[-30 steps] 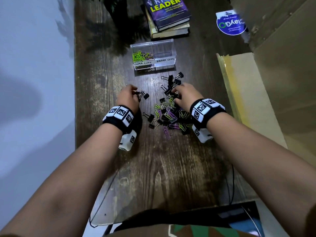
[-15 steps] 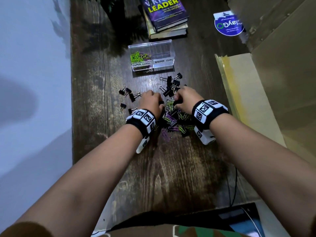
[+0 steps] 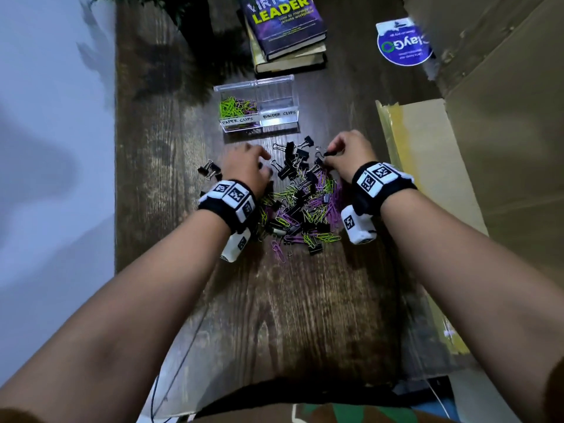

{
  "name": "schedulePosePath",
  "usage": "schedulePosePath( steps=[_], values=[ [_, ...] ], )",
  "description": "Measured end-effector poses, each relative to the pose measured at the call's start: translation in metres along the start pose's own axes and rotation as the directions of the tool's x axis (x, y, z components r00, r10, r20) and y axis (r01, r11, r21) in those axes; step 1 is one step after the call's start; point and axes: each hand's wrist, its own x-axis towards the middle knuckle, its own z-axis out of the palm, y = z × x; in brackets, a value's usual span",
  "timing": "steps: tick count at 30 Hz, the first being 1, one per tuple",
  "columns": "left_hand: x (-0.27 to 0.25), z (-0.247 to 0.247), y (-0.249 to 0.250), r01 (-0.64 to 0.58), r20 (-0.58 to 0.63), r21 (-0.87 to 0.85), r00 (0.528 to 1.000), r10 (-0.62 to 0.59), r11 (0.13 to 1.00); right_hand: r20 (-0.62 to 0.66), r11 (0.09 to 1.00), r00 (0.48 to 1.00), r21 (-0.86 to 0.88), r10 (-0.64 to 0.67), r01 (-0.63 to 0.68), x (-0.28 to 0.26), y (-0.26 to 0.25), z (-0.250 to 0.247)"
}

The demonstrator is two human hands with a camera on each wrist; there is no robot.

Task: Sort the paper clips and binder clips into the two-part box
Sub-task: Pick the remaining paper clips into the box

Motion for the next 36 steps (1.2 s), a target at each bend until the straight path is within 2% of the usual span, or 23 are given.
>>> schedulePosePath(
  steps=[2, 7, 13, 15, 18, 20, 22, 25, 27, 29, 31, 33, 36],
  values=[
    [-0.001, 0.008, 0.01, -0.024, 0.032, -0.002, 0.999, 0.024, 1.0, 0.012, 0.995, 0.999, -0.093, -0.04, 0.041, 0.005, 0.001, 0.004],
    [0.004, 0.022, 0.021, 0.029, 0.031, -0.03, 0.999, -0.028, 0.999, 0.109, 0.973, 0.988, -0.193, -0.109, 0.129, 0.005, -0.008, 0.018],
    [0.013, 0.012, 0.005, 0.111, -0.063, 0.016, 0.992, -0.109, 0.994, 0.153, 0.977, 0.987, -0.201, -0.044, 0.074, 0.018, 0.0, 0.021],
    [0.012, 0.01, 0.006, 0.081, -0.075, 0.026, 0.994, -0.079, 0.996, 0.116, 0.989, 0.993, -0.148, 0.007, 0.01, 0.024, 0.006, 0.019],
    [0.009, 0.014, 0.017, -0.029, -0.003, -0.015, 1.0, 0.028, 0.999, 0.045, 0.995, 0.995, -0.057, 0.089, -0.086, 0.033, 0.013, 0.011],
    [0.012, 0.02, 0.024, -0.101, 0.048, -0.015, 0.994, 0.102, 0.995, 0.016, 0.993, 0.995, -0.072, 0.099, -0.098, 0.038, 0.015, 0.007],
    [0.017, 0.023, 0.03, -0.107, 0.091, -0.002, 0.99, 0.107, 0.994, -0.026, 0.986, 0.997, -0.143, 0.079, -0.082, 0.041, 0.015, 0.005],
    [0.027, 0.021, 0.029, -0.05, 0.092, 0.023, 0.995, 0.048, 0.998, -0.069, 0.979, 0.998, -0.205, 0.002, -0.016, 0.039, 0.011, 0.006],
    [0.033, 0.018, 0.024, -0.025, 0.066, 0.051, 0.998, 0.022, 0.998, 0.022, 0.961, 0.995, -0.258, -0.098, 0.1, 0.034, 0.004, 0.012],
    [0.037, 0.014, 0.018, 0.004, 0.026, 0.06, 1.0, -0.006, 0.998, 0.134, 0.931, 0.972, -0.288, -0.193, 0.225, 0.028, -0.003, 0.022],
    [0.037, 0.011, 0.015, 0.018, 0.006, 0.055, 1.0, -0.018, 0.998, 0.195, 0.902, 0.949, -0.31, -0.249, 0.3, 0.025, -0.007, 0.031],
    [0.035, 0.01, 0.015, -0.001, 0.011, 0.043, 1.0, 0.0, 0.999, 0.204, 0.888, 0.944, -0.334, -0.259, 0.316, 0.026, -0.01, 0.035],
    [0.03, 0.015, 0.018, -0.055, 0.07, -0.009, 0.996, 0.056, 0.998, 0.167, 0.905, 0.961, -0.334, -0.218, 0.263, 0.032, -0.011, 0.032]
  ],
)
